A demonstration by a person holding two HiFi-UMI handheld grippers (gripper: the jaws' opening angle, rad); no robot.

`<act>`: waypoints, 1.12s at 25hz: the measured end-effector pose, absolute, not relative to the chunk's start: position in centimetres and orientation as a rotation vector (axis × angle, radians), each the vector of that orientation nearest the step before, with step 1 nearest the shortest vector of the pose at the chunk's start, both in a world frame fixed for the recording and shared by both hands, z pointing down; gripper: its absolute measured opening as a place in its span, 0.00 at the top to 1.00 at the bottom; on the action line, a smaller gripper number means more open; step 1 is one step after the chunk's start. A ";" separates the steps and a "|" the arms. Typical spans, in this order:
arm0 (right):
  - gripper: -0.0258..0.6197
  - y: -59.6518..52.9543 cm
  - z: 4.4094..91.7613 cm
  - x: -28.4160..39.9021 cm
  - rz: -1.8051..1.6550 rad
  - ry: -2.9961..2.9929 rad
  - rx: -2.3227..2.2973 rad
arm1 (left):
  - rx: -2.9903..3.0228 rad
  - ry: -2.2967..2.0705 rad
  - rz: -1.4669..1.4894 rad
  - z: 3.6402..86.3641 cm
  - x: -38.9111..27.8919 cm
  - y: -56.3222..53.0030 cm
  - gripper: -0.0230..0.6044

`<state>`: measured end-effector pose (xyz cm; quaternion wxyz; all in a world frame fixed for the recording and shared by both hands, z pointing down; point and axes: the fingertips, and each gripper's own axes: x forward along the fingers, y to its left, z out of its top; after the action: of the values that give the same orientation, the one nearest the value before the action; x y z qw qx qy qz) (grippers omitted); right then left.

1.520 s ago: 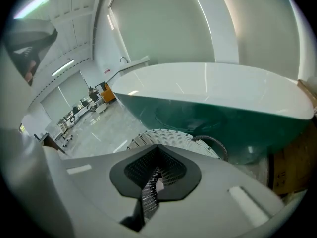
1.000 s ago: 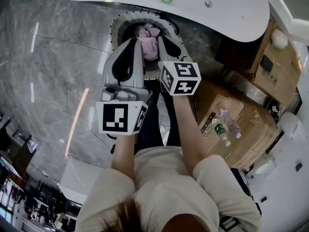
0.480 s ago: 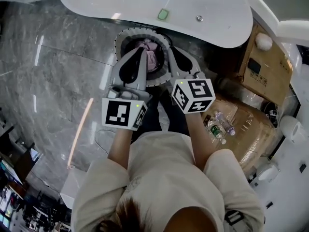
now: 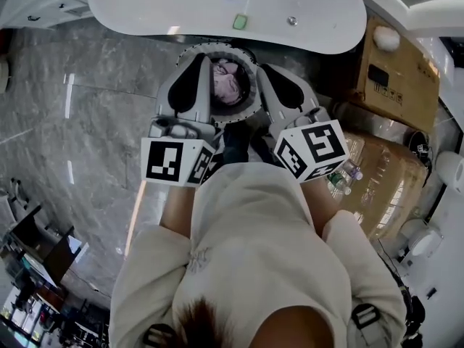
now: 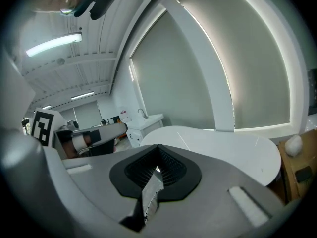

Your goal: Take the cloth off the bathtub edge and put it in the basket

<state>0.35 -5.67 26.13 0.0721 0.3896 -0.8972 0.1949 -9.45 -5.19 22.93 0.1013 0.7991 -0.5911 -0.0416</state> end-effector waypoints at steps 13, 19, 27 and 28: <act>0.96 -2.8 20.4 6.0 0.460 -2.699 1.321 | 2.457 -1.726 -0.205 18.0 -7.9 -3.9 0.95; 0.96 -2.1 20.1 8.0 0.450 -2.674 1.382 | 2.483 -1.732 -0.219 16.9 -8.1 -4.0 0.95; 0.96 -1.2 21.0 8.8 0.473 -2.632 1.418 | 2.501 -1.705 -0.204 16.6 -7.5 -3.5 0.95; 0.96 -1.2 21.1 8.7 0.475 -2.630 1.419 | 2.504 -1.698 -0.201 16.7 -7.4 -3.4 0.95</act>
<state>8.73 -1.15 21.10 0.0578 0.4681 -0.8677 0.1568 -7.41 -3.44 16.74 0.0548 0.8245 -0.5593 -0.0661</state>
